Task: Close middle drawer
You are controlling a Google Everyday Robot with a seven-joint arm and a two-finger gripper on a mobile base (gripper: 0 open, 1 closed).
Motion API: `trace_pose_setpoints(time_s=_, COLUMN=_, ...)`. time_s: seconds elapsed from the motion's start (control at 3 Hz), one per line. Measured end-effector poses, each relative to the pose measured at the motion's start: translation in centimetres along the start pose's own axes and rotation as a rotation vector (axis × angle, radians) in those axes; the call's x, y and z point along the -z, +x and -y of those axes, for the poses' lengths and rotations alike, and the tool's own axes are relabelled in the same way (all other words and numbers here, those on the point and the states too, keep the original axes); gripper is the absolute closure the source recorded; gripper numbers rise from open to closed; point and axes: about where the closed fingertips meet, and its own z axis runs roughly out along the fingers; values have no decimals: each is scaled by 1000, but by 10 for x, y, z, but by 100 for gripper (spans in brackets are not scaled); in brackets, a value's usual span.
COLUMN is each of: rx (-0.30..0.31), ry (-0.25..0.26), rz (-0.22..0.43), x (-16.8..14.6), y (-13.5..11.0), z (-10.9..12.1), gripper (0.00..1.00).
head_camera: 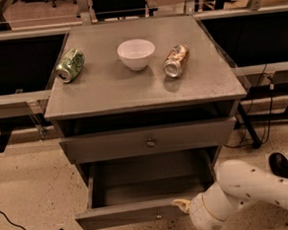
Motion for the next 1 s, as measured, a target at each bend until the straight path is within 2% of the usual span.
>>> trace_pose_setpoints(time_s=0.33, rx=-32, ry=29, rz=62, x=-32, y=7, z=14, gripper=0)
trace_pose_setpoints(time_s=0.67, rx=-27, ry=-4, rz=72, x=-38, y=8, z=13, gripper=1)
trace_pose_setpoints(time_s=1.0, rx=-33, ry=-34, rz=72, x=-79, y=32, z=18, gripper=30)
